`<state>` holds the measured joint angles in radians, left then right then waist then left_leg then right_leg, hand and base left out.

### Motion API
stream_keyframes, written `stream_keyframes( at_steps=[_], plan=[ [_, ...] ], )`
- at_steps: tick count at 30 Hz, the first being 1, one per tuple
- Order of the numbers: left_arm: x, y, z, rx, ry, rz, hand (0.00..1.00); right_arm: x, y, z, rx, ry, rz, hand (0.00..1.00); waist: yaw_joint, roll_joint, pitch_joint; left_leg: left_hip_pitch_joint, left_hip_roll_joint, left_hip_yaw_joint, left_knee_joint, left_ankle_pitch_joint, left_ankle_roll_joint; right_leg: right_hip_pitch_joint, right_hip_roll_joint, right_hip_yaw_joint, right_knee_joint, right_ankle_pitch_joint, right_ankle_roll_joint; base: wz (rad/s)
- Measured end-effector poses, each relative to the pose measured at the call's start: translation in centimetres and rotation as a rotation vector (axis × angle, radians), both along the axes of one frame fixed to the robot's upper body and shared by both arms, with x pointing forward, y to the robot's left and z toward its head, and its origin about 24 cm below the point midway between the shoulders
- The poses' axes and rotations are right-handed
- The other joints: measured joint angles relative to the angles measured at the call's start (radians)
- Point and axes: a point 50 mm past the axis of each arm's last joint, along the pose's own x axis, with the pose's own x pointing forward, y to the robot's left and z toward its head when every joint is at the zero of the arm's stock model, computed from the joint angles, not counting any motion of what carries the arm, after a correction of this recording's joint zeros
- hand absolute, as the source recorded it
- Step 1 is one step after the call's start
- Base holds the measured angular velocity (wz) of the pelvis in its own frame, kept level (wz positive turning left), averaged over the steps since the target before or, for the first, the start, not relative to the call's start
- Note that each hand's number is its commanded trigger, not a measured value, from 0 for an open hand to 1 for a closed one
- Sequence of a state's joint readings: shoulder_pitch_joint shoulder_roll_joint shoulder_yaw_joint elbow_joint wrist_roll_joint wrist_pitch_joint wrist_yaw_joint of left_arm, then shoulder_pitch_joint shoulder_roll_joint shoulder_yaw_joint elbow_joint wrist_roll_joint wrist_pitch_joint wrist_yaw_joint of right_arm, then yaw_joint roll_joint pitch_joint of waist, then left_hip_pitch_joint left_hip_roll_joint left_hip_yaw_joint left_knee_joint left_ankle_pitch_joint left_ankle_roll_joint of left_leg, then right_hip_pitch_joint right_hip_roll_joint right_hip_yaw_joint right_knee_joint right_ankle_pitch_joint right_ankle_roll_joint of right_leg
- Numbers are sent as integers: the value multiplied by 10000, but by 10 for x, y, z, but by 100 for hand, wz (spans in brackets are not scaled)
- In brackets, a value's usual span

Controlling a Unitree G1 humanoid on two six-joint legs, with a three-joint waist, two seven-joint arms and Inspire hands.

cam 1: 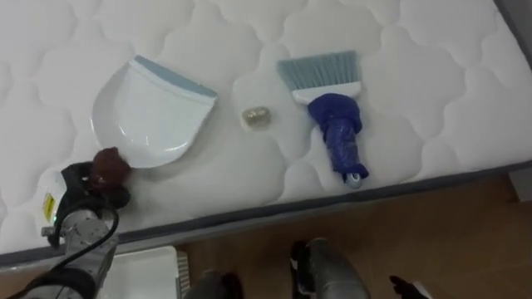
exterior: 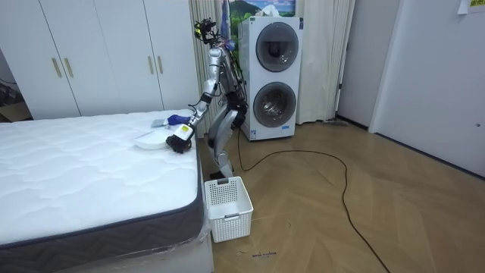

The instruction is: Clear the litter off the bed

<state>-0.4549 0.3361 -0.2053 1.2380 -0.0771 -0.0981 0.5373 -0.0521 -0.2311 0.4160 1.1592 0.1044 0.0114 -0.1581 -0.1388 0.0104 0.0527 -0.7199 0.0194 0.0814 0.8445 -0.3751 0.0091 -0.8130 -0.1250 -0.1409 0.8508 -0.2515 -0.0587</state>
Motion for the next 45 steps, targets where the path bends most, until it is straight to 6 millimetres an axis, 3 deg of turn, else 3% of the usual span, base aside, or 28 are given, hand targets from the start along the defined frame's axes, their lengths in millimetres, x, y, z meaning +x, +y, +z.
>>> stream_keyframes(
  at_steps=[13,28,34,39,45],
  plan=[
    [8,-8,2,-265,199,-271,100,-3,0,-1,-77,334,268,0,-46,39,1,-375,-151,-6,251,-94,180,-362,-260,-99,304,-132,123,3],
    [6,-10,-2,162,655,-811,100,1,-2,1,-131,13,20,0,21,175,74,-188,-156,106,190,-117,186,-293,-244,44,349,-172,140,-1],
    [4,-10,-2,1304,1026,-1661,100,7,-9,5,651,-773,-2040,0,66,185,69,-111,-148,109,184,-117,184,-209,-233,46,324,-169,137,-1],
    [-2,-10,-5,2254,1163,-2212,100,22,-12,13,1492,-2153,-4050,0,80,226,59,-20,7,107,131,-129,174,-51,-106,61,116,-131,157,-3],
    [-11,-12,-7,4361,1211,-3449,100,55,-21,35,1656,-4231,-5385,0,56,245,41,2,25,173,5,-104,153,-59,-89,15,-37,2,85,-5]
  ],
)
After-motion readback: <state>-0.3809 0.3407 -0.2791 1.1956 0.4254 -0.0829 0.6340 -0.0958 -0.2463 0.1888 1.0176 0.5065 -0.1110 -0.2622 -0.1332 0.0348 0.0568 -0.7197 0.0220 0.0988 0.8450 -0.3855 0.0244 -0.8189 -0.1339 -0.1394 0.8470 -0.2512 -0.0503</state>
